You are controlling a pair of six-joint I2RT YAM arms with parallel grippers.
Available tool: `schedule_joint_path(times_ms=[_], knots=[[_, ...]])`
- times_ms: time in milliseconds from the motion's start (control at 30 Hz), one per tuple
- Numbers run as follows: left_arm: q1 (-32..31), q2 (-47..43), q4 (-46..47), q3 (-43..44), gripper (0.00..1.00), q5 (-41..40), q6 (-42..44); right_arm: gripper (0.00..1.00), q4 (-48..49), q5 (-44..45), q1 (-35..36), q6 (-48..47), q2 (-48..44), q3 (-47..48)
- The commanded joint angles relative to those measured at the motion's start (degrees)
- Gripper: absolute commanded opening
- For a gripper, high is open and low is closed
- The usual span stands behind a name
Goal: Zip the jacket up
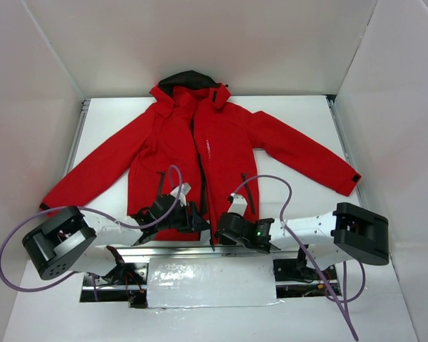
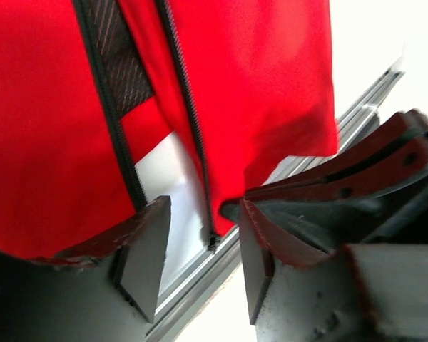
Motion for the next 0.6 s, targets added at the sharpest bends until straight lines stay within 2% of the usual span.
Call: schedule_joint_path(times_ms=[0, 467, 567], knots=[[-1.1, 2.0, 4.4, 0.0, 0.54, 0.0, 0.4, 0.00, 4.0, 0.6, -0.1, 0.8, -2.3, -1.9], [-3.1, 8.4, 7.8, 2.7, 0.53, -0.1, -0.5, 0.00, 7.8, -1.2, -0.1, 0.8, -3.7, -3.9], [-3.3, 9.1, 7.4, 3.1, 0.47, -0.6, -0.3, 0.00, 8.8, -1.6, -0.3, 1.0, -3.8, -4.2]])
